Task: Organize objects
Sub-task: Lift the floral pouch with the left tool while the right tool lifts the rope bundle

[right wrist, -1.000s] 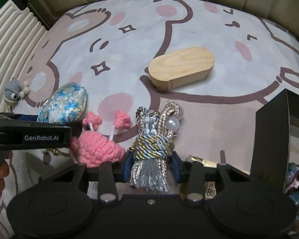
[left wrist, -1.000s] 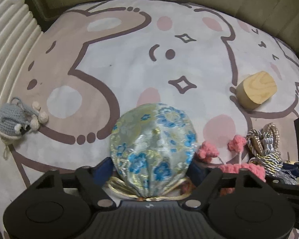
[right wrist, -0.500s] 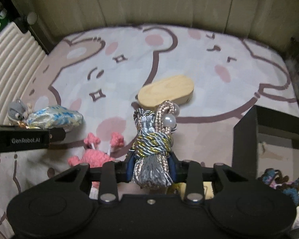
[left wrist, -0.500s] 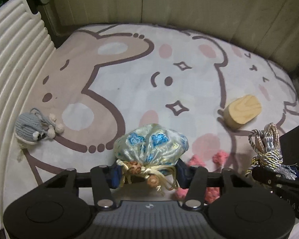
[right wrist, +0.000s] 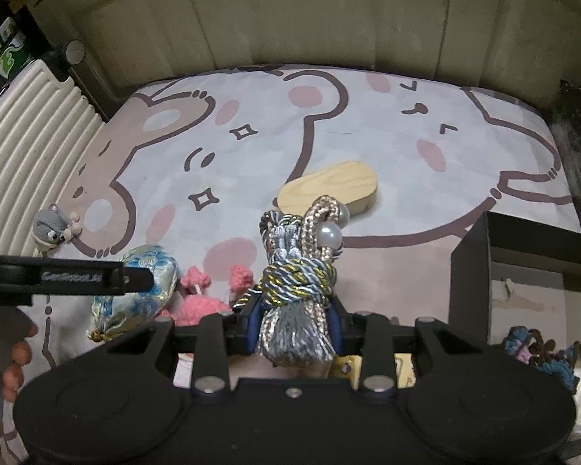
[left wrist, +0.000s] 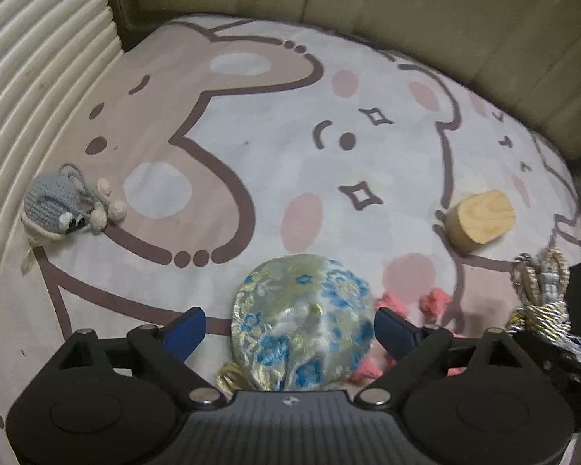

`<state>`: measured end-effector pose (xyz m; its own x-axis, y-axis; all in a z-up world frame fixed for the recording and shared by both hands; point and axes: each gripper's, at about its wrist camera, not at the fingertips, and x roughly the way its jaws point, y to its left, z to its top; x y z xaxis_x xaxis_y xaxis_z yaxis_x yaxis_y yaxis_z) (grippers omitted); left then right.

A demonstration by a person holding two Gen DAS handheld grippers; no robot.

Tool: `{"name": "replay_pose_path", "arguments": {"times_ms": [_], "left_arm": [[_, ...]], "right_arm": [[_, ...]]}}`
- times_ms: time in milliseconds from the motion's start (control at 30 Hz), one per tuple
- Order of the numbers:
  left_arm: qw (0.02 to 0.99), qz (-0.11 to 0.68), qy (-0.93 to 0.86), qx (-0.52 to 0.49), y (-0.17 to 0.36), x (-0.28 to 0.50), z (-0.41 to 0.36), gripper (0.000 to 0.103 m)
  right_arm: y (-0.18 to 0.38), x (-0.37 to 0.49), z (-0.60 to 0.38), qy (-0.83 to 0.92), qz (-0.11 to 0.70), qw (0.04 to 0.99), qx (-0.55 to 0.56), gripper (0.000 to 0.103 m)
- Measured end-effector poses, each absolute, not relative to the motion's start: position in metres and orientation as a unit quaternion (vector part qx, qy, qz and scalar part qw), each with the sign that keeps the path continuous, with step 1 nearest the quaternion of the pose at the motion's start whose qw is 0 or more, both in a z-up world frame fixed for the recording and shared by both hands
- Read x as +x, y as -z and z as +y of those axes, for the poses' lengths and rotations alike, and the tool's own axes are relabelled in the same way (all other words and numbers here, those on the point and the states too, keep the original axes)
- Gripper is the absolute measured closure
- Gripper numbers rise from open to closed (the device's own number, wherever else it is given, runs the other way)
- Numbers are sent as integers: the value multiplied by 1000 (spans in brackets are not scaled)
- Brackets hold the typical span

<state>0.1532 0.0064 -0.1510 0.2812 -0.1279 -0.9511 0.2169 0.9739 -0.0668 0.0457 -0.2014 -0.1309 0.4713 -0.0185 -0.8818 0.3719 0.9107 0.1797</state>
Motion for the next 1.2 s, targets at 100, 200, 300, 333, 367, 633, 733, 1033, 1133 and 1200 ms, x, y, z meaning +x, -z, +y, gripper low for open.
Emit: {"name": "replay_pose_path", "arguments": {"times_ms": [100, 200, 300, 333, 367, 633, 733, 1033, 1133, 1200], "left_arm": [[794, 595, 111, 55, 161, 157, 2, 9], [780, 608, 135, 61, 167, 159, -6, 9], [767, 613, 153, 111, 175, 154, -19, 9], [765, 613, 154, 124, 177, 153, -21, 11], [765, 614, 151, 125, 177, 154, -21, 12], [764, 622, 142, 96, 174, 162, -11, 20], [765, 624, 136, 81, 170, 165, -8, 20], [809, 568, 123, 85, 131, 154, -12, 20], [827, 543, 117, 87, 114, 148, -13, 20], [835, 532, 117, 82, 105, 145, -13, 20]], "right_arm": [[132, 48, -201, 108, 502, 840, 175, 68], [134, 49, -202, 105, 503, 839, 178, 67], [136, 50, -204, 103, 505, 837, 183, 67], [137, 50, -204, 103, 506, 837, 183, 67], [138, 50, -205, 104, 506, 836, 183, 67], [141, 50, -206, 107, 511, 833, 184, 67], [141, 49, -206, 107, 510, 834, 182, 67], [127, 42, -207, 122, 489, 847, 167, 67], [118, 37, -208, 129, 475, 855, 161, 67], [110, 33, -207, 131, 464, 861, 159, 67]]}}
